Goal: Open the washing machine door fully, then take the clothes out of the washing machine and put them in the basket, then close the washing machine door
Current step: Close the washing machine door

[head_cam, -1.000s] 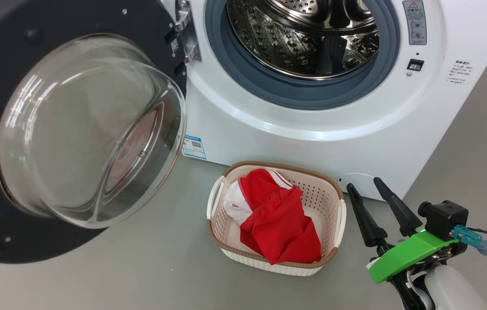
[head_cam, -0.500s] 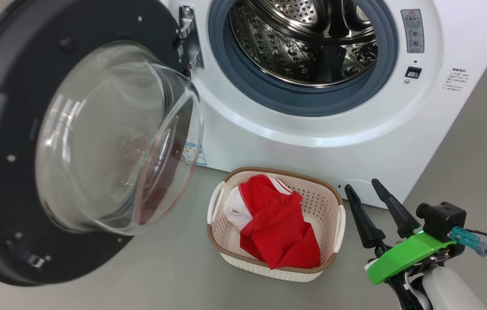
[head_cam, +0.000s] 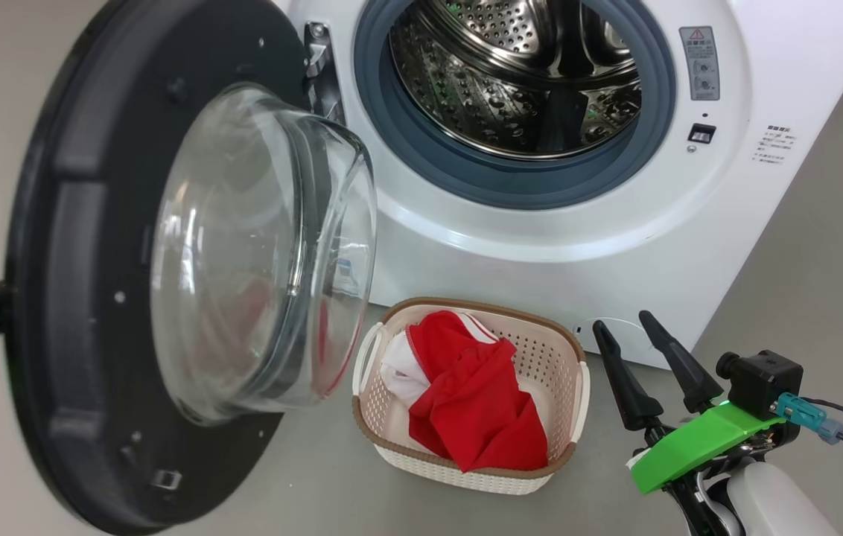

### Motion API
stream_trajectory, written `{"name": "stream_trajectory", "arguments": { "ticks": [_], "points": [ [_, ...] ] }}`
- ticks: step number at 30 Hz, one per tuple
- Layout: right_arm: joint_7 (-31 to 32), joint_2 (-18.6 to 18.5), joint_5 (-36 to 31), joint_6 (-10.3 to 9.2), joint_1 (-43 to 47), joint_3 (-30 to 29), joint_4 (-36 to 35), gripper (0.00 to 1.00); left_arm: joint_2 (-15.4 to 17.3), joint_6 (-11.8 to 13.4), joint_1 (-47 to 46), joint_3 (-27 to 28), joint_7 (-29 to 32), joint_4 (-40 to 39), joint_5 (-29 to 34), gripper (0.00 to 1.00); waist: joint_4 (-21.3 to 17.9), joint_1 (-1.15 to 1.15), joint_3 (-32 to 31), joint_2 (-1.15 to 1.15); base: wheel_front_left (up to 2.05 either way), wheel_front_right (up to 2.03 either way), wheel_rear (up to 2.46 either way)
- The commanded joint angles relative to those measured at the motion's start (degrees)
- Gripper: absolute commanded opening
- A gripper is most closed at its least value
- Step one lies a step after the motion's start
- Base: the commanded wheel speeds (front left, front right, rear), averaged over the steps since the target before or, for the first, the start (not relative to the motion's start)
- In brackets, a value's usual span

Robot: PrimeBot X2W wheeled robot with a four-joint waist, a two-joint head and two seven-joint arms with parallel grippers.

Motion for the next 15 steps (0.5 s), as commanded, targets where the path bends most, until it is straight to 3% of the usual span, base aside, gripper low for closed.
{"name": "stream_trajectory", "arguments": {
  "ticks": [1, 15],
  "points": [
    [-0.7, 0.1, 0.4, 0.36, 0.3, 1.2, -1.3, 1.00, 1.7, 0.3, -0.8, 1.4, 0.8, -3.0, -0.7, 0.00, -0.2, 0.00, -0.1, 0.00, 0.00, 0.00, 0.00],
    [-0.7, 0.2, 0.4, 0.36, 0.3, 1.3, -1.4, 1.00, -1.9, 0.8, 1.2, -1.5, -0.1, -11.9, 0.1, 0.00, -4.1, 0.00, -0.8, 0.00, 0.00, 0.00, 0.00]
  ]
}}
